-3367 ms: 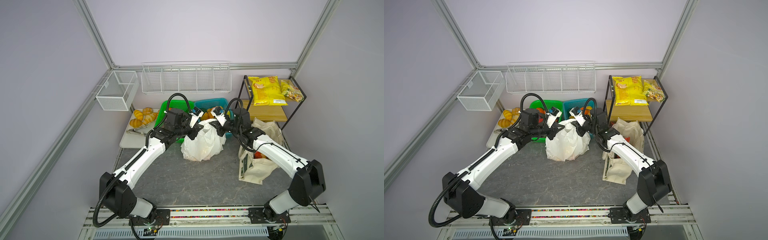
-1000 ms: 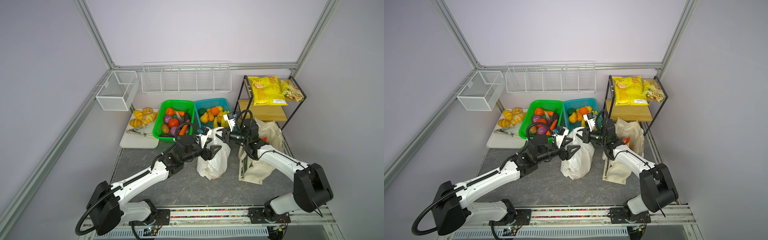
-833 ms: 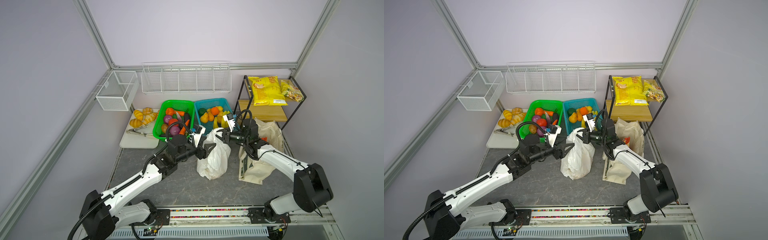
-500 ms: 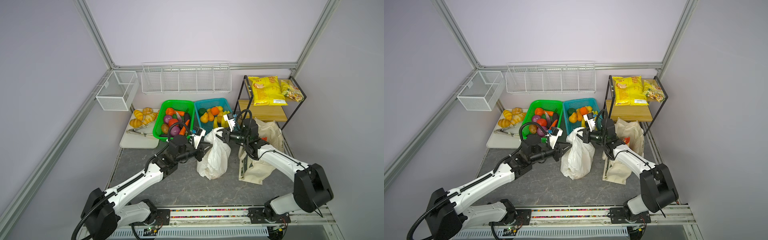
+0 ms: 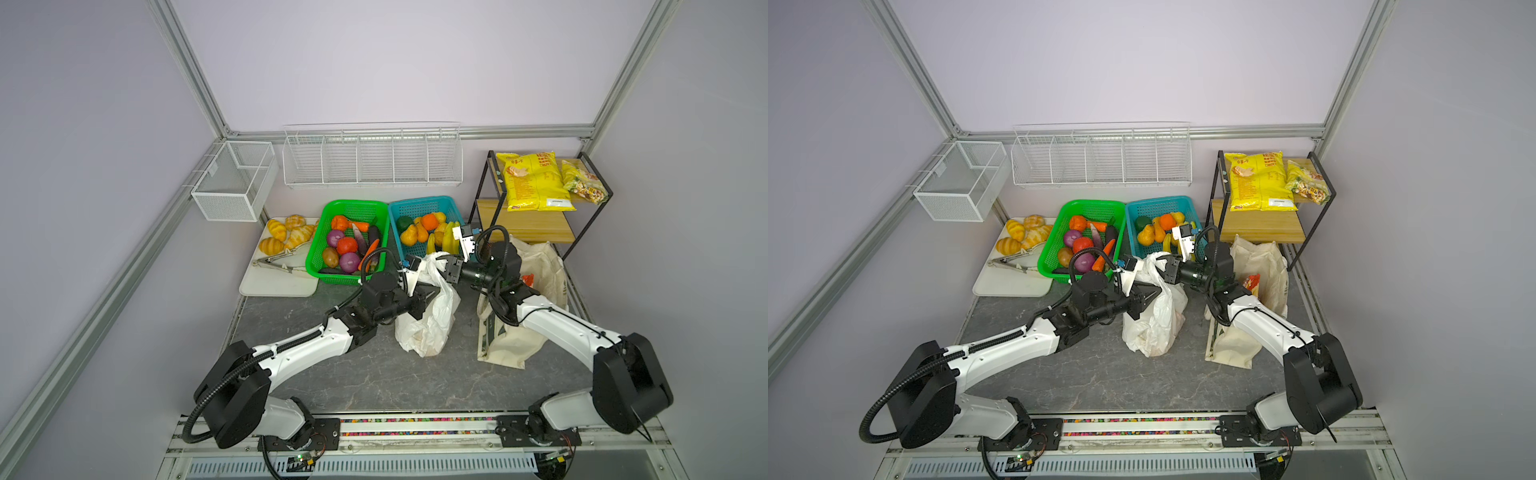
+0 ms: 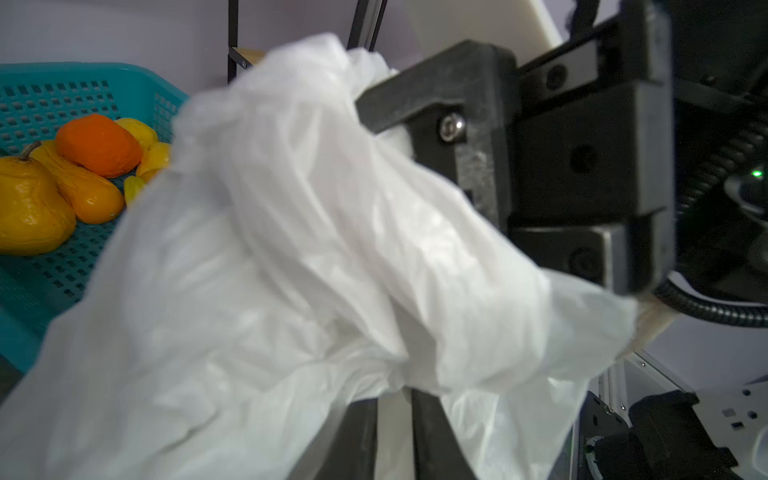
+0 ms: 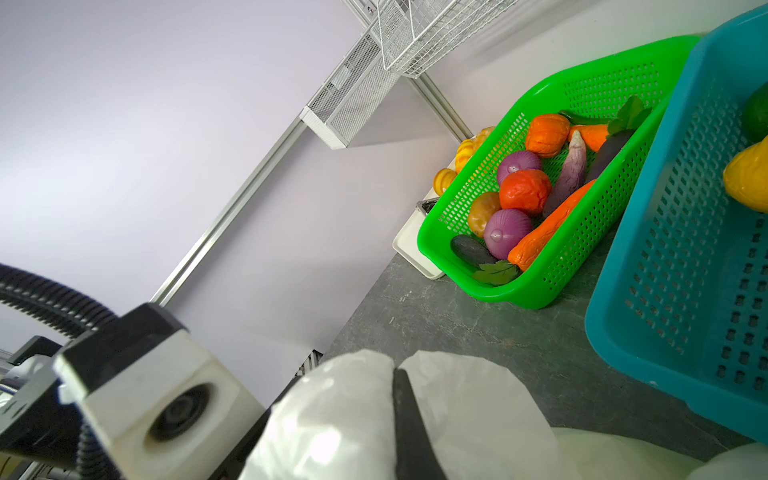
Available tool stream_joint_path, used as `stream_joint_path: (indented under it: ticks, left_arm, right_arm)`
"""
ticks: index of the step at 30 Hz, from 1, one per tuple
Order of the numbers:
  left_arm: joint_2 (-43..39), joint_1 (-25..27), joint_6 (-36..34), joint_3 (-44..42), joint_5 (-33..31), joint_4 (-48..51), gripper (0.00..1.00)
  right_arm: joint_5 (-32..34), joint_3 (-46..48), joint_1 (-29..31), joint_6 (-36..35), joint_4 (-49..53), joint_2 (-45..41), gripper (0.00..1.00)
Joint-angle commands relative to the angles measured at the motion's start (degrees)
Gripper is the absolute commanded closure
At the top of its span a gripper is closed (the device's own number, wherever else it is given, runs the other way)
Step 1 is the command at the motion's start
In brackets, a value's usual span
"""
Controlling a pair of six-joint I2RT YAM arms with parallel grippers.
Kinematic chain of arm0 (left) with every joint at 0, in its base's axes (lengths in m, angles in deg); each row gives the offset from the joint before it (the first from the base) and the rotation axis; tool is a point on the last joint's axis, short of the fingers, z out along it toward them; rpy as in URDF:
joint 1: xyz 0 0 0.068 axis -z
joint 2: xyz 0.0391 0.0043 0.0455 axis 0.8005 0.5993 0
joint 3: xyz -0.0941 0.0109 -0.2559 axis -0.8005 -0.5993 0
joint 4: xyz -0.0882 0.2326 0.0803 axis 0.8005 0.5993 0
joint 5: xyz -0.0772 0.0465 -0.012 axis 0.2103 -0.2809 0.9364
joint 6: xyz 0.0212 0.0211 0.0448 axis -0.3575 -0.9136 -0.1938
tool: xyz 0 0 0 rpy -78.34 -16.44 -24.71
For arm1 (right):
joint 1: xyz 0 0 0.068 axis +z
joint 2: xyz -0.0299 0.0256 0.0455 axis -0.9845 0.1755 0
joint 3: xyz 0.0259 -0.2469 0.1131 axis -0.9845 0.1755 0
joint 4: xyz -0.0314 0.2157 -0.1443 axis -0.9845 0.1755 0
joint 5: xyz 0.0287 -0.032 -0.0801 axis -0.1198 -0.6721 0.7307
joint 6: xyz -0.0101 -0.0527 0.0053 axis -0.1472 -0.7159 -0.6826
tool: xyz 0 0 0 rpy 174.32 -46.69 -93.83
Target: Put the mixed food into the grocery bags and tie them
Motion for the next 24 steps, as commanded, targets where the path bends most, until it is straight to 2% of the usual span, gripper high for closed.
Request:
stream_joint_path:
  ticks: [1, 5, 13, 18, 24]
  left_arm:
    - [1.07, -1.42, 1.77, -0.89, -2.88, -6.29, 0.79]
    - [0.90, -3.58, 3.77, -4.85, -1.10, -11.92, 0.77]
    - [-2.52, -3.84, 0.06, -7.26, -0.34, -8.83, 0.60]
    - [-8.04, -4.65, -2.65, -7.55, -0.08, -2.98, 0.56]
    - [-15.05, -5.70, -6.81, -5.89, -5.56, 7.10, 0.59]
  right_arm:
    - [-2.34, 2.29, 0.15, 3.34, -5.14, -0.94, 0.93]
    - [-2.90, 3.86, -0.45, 4.24, -9.11, -0.82, 0.93]
    - [-3.29, 4.06, -1.14, 7.70, -16.64, 2.18, 0.93]
    - [-3.77, 3.56, -1.42, 7.85, -17.27, 3.28, 0.93]
    - [-4.08, 2.97, -1.46, 5.84, -14.75, 2.80, 0.93]
